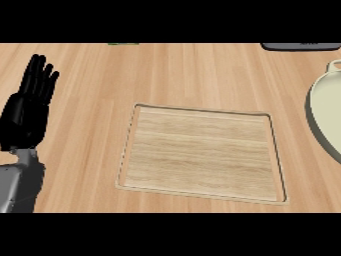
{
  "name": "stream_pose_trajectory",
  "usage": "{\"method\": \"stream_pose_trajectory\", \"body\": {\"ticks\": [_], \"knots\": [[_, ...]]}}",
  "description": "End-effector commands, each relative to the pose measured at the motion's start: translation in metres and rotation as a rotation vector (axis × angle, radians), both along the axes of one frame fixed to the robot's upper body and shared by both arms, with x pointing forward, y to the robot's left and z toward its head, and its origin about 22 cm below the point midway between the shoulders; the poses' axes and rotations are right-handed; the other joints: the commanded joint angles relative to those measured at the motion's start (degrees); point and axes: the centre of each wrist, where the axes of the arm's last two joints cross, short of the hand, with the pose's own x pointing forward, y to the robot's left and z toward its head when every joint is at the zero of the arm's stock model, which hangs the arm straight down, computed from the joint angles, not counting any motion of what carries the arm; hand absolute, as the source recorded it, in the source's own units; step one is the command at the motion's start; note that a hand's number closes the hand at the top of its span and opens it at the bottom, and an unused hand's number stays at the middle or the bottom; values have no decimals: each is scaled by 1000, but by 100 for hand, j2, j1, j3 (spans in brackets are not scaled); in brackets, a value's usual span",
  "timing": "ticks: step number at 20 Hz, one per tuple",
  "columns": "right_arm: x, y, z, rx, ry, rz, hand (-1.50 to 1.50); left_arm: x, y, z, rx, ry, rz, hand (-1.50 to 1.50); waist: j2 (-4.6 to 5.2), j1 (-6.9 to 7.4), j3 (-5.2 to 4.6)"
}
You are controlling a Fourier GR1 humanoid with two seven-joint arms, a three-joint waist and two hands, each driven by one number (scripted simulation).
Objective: Pick the tomato from the tray and place it in the pot
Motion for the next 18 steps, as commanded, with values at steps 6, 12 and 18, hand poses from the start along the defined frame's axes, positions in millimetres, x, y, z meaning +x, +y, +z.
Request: {"method": "stream_pose_trajectory", "body": {"ticks": [6,12,18], "knots": [[49,-111,-15,24,22,27,150,-6,-11,0,-7,13,-25,0,10,130,-8],[83,-135,-47,13,105,-1,150,8,-14,-5,14,8,-21,0,37,151,-7],[91,-144,-70,228,341,31,-150,3,-12,-5,6,3,-47,0,32,184,-8]]}}
